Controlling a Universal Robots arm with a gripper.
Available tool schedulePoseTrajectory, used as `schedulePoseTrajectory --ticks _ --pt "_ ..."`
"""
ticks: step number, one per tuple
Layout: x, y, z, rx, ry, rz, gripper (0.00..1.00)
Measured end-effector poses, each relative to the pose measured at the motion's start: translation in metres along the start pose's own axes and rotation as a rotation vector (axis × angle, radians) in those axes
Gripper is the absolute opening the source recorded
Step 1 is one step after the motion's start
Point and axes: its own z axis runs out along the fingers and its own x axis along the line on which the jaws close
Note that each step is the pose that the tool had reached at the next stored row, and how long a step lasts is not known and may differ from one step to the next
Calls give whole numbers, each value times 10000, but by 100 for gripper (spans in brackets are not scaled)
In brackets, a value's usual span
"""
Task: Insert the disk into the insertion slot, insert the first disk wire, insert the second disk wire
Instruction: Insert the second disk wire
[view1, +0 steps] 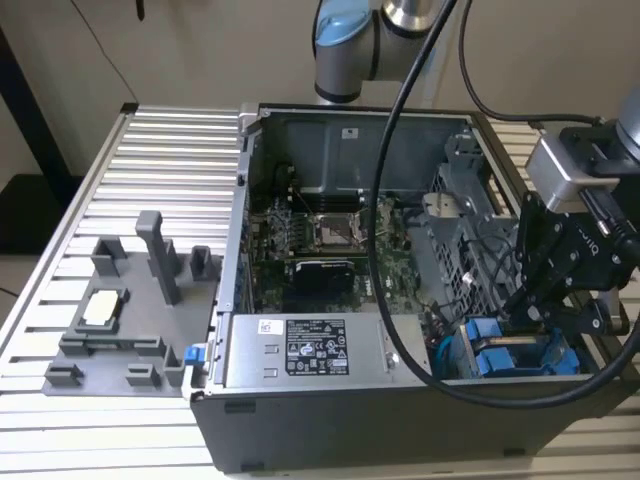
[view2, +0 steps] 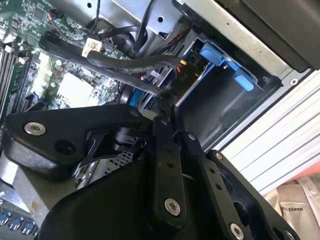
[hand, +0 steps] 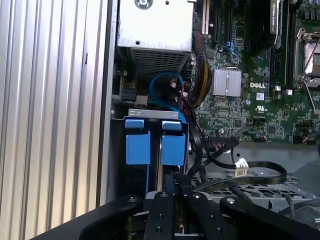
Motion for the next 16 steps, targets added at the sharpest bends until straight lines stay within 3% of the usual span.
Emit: schedulePoseTrajectory --ticks 16 --pt "-5 -27 52 1 -35 -3 16"
